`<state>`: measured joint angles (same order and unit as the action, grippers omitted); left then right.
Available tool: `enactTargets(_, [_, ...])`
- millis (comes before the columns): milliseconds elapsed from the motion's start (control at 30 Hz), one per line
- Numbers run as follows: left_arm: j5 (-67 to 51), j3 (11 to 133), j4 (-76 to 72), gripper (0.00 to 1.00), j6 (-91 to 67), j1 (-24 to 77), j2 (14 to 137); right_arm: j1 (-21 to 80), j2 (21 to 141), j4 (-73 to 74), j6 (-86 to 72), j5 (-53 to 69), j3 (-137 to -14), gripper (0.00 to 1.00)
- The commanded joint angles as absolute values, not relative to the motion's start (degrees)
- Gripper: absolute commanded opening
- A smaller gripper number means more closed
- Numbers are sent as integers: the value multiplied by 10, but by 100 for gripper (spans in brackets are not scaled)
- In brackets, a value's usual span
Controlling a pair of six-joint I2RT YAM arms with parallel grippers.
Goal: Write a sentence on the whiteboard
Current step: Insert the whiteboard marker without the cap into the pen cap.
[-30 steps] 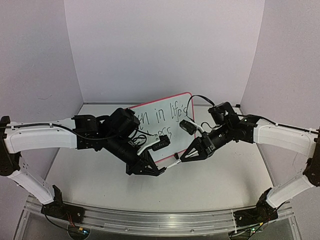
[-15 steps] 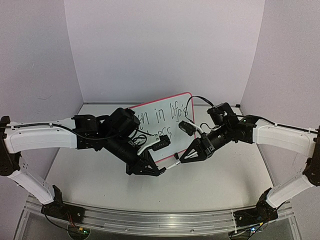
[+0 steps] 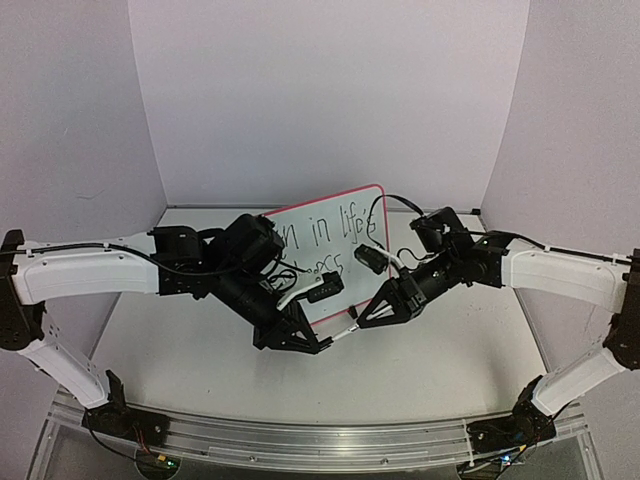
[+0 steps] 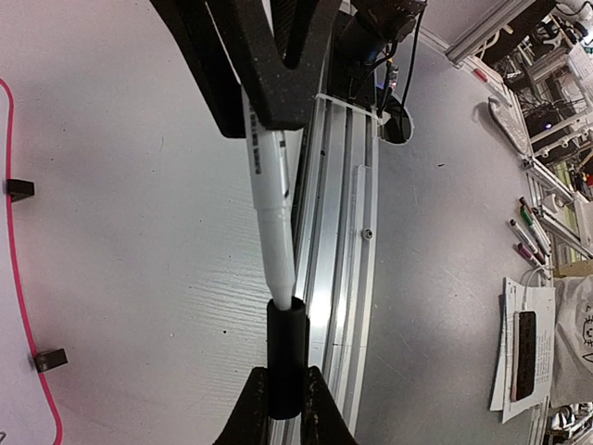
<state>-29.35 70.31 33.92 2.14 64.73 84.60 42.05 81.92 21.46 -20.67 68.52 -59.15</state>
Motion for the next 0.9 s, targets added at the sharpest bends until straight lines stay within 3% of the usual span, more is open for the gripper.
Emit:
enactTargets(0, [-321, 744, 309, 0, 42, 648, 850, 427, 832, 209, -192, 677, -611, 0])
enactTargets(867, [-275, 758, 243, 0, 13, 646, 866, 479, 878, 199, -199, 642, -630, 0])
